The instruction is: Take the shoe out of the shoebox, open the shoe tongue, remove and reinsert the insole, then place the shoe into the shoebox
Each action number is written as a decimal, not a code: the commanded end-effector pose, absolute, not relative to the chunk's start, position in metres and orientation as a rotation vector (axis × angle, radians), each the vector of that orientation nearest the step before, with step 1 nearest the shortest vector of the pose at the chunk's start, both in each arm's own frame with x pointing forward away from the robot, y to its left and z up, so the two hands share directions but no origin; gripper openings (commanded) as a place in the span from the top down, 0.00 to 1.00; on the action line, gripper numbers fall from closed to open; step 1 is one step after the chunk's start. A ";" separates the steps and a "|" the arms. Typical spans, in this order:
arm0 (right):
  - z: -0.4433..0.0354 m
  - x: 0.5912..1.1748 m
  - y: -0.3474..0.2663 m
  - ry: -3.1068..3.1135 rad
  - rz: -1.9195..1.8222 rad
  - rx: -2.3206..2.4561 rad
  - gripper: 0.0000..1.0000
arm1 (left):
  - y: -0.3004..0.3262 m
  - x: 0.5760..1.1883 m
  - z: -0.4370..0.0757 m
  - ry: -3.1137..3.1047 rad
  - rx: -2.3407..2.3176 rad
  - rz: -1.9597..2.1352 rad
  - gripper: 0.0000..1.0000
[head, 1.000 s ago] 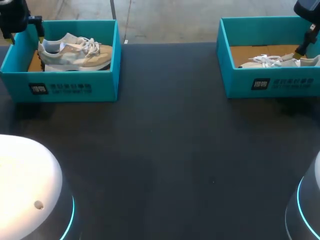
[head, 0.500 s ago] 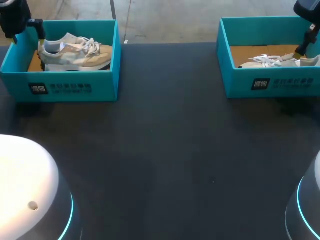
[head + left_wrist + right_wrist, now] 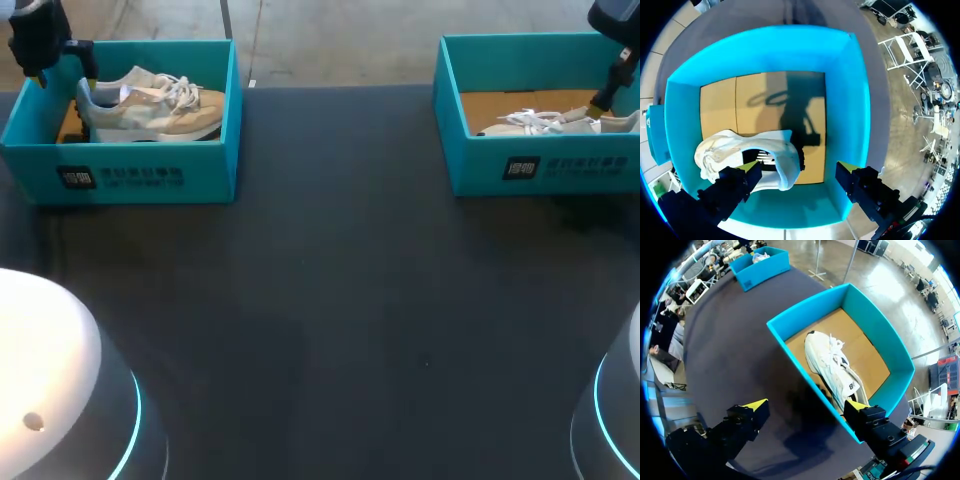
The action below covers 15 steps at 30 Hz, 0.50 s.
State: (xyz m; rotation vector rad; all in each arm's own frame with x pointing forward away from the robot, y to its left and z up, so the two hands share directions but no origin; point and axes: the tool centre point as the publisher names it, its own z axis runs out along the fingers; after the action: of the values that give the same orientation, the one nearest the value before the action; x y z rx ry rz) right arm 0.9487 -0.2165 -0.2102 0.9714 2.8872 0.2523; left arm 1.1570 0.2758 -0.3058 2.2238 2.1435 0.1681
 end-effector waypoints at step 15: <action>-0.210 0.949 -0.217 2.887 0.252 0.971 0.00 | 0.267 1.185 -0.343 2.086 2.275 0.131 0.00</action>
State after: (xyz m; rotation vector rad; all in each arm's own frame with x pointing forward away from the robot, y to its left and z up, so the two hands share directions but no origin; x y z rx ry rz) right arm 0.9487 -0.2165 -0.2102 0.9716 2.8871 0.2519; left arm 1.1828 0.2680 -0.3378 2.2744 2.0893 0.1285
